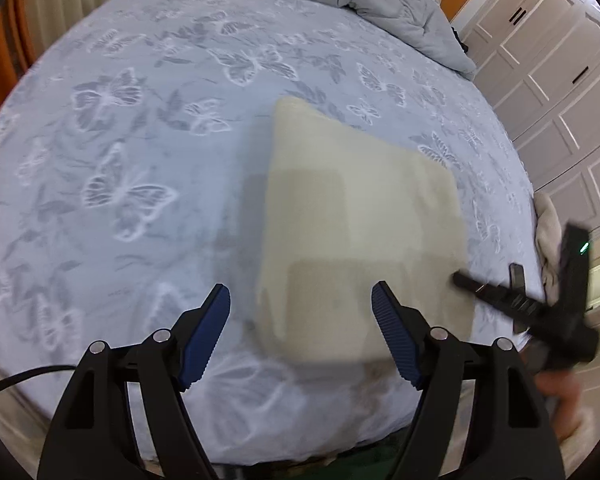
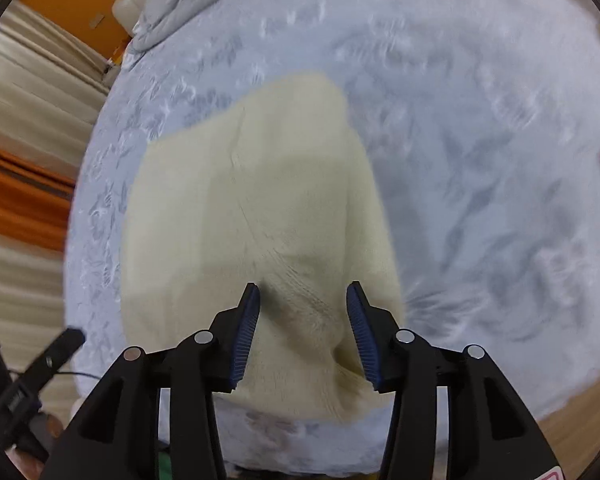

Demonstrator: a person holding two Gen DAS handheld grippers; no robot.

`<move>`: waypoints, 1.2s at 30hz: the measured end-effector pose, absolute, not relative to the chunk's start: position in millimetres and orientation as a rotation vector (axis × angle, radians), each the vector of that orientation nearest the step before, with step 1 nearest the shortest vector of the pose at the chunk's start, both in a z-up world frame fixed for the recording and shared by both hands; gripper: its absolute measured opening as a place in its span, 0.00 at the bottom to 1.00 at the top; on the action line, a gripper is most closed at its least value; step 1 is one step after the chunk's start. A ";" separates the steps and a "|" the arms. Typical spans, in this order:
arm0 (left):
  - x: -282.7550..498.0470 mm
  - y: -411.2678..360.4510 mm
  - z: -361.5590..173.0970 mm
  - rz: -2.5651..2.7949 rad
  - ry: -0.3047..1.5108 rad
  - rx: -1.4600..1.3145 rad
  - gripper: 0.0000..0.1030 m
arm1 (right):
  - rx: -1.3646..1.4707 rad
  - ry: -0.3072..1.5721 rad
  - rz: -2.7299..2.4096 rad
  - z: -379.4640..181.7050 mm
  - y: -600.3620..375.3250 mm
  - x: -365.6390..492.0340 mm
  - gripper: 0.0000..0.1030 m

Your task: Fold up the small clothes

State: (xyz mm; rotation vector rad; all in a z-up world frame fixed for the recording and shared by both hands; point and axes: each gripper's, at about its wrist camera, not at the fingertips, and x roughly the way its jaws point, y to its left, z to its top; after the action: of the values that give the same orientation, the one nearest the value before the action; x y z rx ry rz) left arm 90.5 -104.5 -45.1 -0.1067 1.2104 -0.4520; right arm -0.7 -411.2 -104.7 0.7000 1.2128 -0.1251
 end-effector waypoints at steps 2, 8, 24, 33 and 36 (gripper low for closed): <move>97.8 -115.6 -47.2 -0.458 1.223 -0.122 0.69 | 0.686 1.190 -0.122 -101.9 -409.1 1.7 0.10; 113.7 -129.7 -59.7 -0.460 1.198 -0.116 0.74 | 0.643 1.217 -0.118 -121.3 -416.8 9.2 0.20; 152.3 -122.7 -164.1 -0.526 1.511 -0.473 0.90 | 1.019 1.137 -0.102 -166.9 -433.3 12.3 0.59; 122.1 -102.9 -94.1 -0.552 1.484 -0.418 0.62 | 0.917 1.095 -0.063 -85.6 -399.4 -1.3 0.32; 92.9 -82.1 -71.0 -0.581 1.514 -0.394 0.62 | 0.919 1.117 -0.019 -61.2 -378.3 -36.5 0.32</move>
State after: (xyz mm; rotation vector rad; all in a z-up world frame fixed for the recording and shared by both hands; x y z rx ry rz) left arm 92.9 -82.1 -71.0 -0.3936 1.5142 -0.5805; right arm -36.5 -378.3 -61.2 0.9185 1.1168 -0.0188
